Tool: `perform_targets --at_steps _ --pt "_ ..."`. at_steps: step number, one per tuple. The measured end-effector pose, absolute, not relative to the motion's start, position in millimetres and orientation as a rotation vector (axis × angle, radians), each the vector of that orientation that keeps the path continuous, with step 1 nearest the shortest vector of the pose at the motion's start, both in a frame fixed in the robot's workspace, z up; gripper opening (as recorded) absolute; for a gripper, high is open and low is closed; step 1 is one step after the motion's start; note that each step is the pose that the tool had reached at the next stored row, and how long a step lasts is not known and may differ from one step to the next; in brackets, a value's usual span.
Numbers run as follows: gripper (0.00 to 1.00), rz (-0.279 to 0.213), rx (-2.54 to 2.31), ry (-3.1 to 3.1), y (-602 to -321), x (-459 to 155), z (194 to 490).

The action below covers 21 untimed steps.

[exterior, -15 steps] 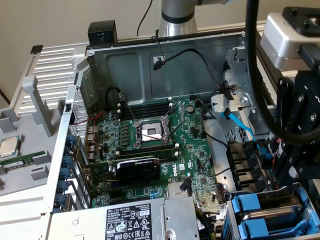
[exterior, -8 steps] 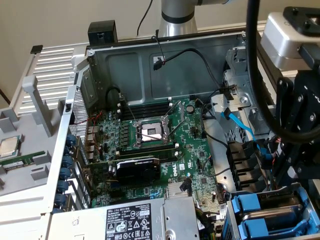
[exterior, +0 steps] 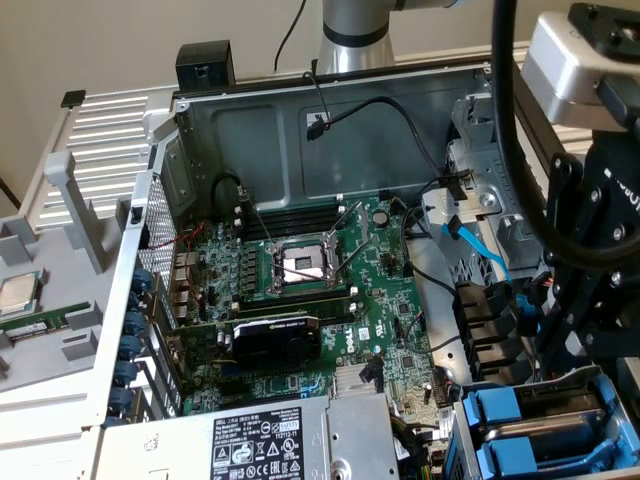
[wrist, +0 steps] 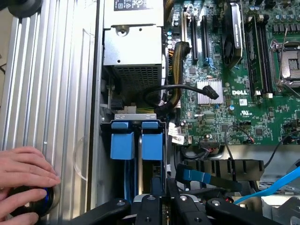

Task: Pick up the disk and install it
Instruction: 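Insert the first disk wire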

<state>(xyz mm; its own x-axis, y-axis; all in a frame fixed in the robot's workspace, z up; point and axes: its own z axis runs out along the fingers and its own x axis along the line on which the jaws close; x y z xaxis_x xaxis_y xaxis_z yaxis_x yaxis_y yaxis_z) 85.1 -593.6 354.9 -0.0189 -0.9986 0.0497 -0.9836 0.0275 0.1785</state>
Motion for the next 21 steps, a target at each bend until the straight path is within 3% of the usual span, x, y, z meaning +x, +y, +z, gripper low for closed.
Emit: perform_targets --at_steps 21 --pt "0.17 -0.149 2.046 -2.152 -593.8 93.1 350.8"
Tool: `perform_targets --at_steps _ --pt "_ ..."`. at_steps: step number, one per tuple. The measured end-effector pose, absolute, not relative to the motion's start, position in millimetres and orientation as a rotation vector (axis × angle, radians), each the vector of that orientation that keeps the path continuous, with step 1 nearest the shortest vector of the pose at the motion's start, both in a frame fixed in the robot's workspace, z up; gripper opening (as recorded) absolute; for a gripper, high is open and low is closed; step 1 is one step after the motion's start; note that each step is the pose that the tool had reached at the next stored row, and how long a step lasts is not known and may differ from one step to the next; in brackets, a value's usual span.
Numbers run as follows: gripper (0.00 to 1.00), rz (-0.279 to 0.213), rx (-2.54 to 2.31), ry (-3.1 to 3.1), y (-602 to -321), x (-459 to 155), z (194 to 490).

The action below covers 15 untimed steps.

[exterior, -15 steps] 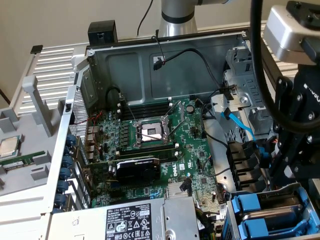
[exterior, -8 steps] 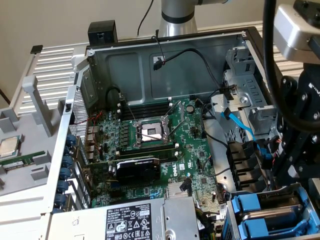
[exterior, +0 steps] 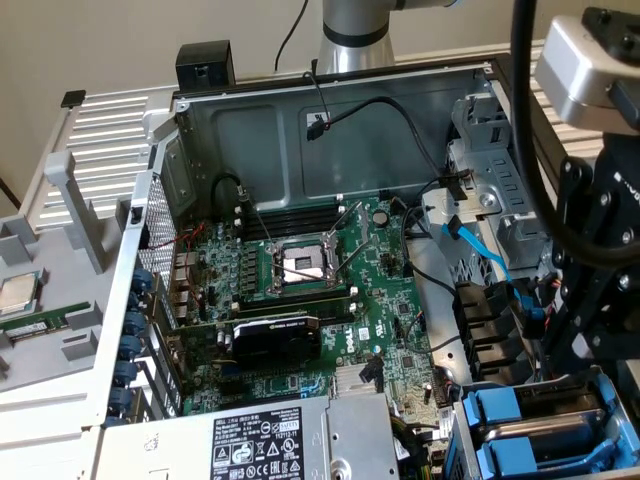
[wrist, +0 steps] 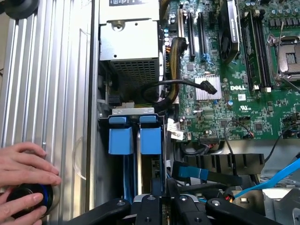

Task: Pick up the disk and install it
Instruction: 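Insert the first disk wire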

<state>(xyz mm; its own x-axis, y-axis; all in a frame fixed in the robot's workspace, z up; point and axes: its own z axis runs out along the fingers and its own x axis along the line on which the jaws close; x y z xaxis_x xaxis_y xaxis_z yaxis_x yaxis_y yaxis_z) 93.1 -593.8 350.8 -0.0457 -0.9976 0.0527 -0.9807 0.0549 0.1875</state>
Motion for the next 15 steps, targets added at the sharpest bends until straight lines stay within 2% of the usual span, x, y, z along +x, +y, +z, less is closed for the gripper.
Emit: perform_targets --at_steps 15 --pt "0.17 -0.148 2.045 -2.154 -594.7 92.9 349.9"
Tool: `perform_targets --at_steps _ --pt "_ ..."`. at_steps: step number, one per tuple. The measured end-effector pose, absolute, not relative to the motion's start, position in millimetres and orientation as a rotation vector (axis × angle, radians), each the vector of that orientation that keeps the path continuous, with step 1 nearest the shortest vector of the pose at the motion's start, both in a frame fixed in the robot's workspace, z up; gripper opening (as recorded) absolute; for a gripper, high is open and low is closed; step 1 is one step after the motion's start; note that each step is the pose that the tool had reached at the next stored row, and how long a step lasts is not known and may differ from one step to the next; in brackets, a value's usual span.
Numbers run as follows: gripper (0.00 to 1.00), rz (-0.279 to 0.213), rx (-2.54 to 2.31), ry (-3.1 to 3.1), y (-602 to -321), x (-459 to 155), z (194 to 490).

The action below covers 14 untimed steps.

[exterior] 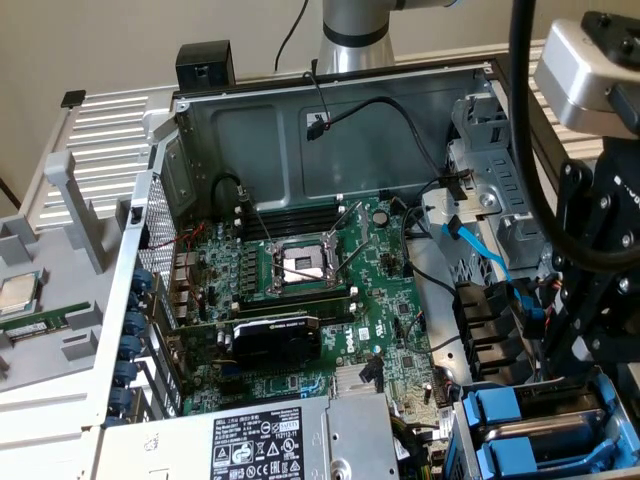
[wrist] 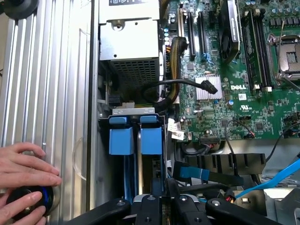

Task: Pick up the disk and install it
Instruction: 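Insert the first disk wire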

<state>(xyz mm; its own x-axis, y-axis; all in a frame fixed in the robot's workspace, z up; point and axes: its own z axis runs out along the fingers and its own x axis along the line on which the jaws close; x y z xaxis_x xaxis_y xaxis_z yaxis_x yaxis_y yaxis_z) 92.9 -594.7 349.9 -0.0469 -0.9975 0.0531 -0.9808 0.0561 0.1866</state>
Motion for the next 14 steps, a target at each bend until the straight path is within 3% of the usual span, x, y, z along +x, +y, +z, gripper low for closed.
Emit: perform_targets --at_steps 4,14 --pt "0.17 -0.114 2.063 -2.172 -594.7 89.9 349.4" --pt "0.17 -0.097 2.058 -2.168 -594.7 86.2 348.6"
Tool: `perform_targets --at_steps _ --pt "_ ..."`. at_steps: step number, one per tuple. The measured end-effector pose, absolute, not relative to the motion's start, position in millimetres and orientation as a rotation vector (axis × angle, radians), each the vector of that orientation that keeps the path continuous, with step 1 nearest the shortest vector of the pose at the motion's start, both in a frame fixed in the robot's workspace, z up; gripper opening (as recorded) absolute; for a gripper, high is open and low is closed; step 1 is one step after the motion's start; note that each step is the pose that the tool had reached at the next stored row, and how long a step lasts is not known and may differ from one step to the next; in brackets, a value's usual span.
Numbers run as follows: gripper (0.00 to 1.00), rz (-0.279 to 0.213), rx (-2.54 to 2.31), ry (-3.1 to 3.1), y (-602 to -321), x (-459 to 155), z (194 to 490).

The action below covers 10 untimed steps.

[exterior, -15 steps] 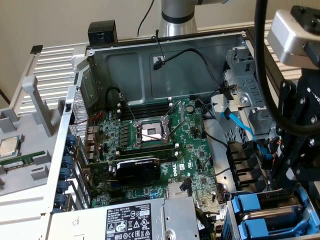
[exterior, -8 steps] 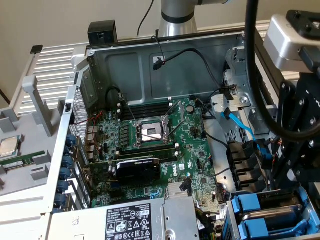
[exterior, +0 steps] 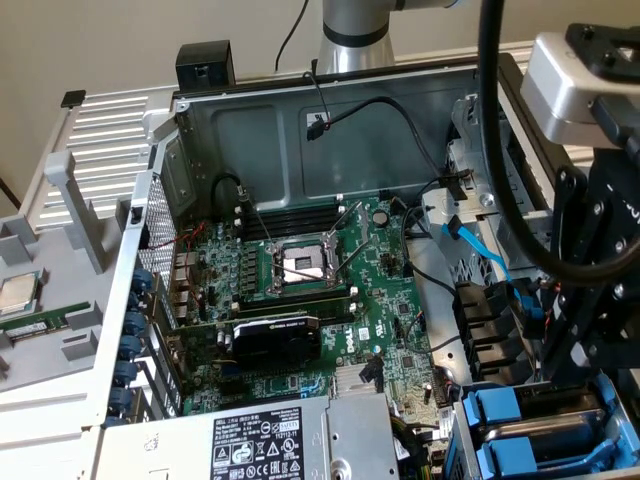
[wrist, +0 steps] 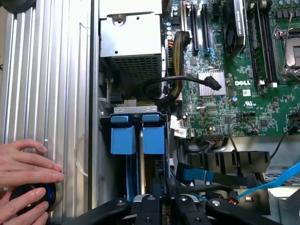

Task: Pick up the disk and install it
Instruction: 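Insert the first disk wire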

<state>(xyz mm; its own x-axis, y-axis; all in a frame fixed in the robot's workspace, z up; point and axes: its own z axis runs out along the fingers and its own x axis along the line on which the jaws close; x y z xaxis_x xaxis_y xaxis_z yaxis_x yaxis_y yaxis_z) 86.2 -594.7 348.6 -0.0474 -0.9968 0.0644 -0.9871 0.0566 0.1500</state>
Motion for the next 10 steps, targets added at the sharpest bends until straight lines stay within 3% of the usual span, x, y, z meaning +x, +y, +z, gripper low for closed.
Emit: perform_targets --at_steps 10 --pt "0.17 -0.072 2.069 -2.181 -595.6 82.3 348.5"
